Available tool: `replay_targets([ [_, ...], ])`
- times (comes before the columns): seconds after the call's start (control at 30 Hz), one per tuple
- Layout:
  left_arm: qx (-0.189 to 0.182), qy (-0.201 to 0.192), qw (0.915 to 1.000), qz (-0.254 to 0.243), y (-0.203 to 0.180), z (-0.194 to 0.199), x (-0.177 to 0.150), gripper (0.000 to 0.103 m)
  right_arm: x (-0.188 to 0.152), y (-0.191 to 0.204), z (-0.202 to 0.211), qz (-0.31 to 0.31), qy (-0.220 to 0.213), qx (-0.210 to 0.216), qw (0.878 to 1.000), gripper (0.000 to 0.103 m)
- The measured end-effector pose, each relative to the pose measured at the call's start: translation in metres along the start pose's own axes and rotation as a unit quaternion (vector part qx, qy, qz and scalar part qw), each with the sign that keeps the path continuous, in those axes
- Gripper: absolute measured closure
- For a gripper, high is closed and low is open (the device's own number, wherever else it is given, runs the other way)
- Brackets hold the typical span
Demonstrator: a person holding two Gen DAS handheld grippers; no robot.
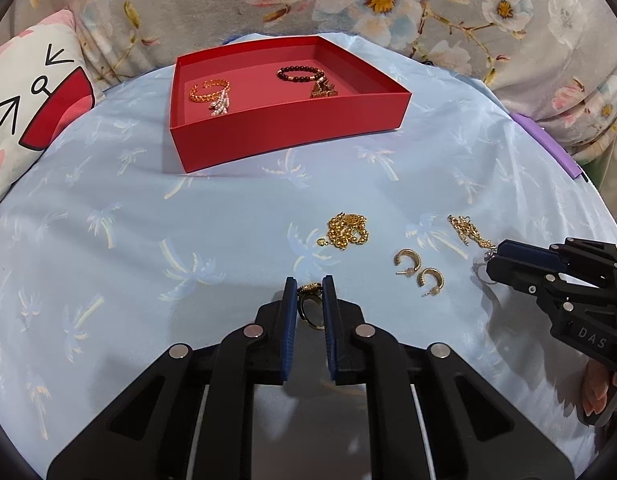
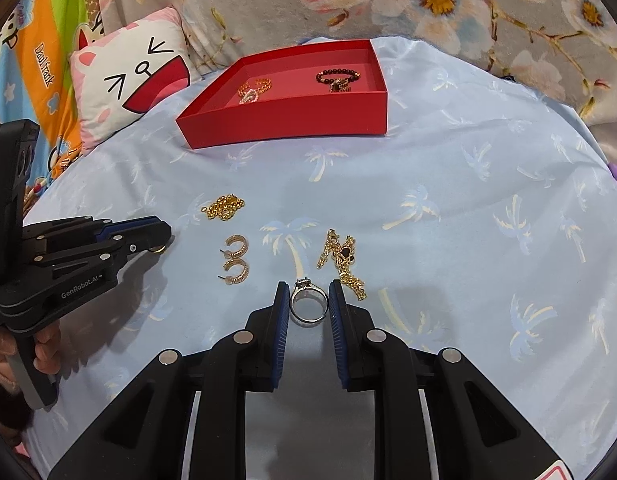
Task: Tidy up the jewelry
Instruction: 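Carry both rings into the red tray and open both tools to release them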
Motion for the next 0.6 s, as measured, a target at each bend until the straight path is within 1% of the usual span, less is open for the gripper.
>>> replay_targets([
  [0.17, -0.009, -0.011, 0.9999, -0.002, -0.002, 0.010, 0.003, 0.091, 0.004, -0.002, 0.008, -0.007, -0.011, 0.003, 1.000, 0.084],
  [0.3, -0.024, -0.021, 0.9995, 0.003, -0.001, 0.023, 0.011, 0.091, 0.015, -0.002, 0.020, -0.008, -0.023, 0.011, 1.000, 0.084],
  [0.37, -0.031, -0.027, 0.9992, 0.004, 0.003, 0.032, 0.022, 0.091, 0.027, -0.002, 0.027, -0.003, -0.035, 0.007, 0.999, 0.084],
  [0.47, -0.021, -0.042, 0.9989, -0.001, 0.010, 0.043, 0.046, 0.091, 0.054, -0.005, 0.034, -0.001, -0.050, 0.002, 0.999, 0.084],
  [0.6, -0.013, -0.064, 0.9979, 0.002, 0.025, 0.047, 0.087, 0.091, 0.105, -0.013, 0.035, -0.012, -0.073, 0.006, 0.997, 0.084],
])
Point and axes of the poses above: each gripper's, at about its wrist camera, not at the fingertips, and z roughly against the way its jaws point, y to its left, x to its top, the point moved 8 cm from there along -z, roughly the way its jaws point, and after that the axes turned 6 degrees about y, right-handed, at the moved point
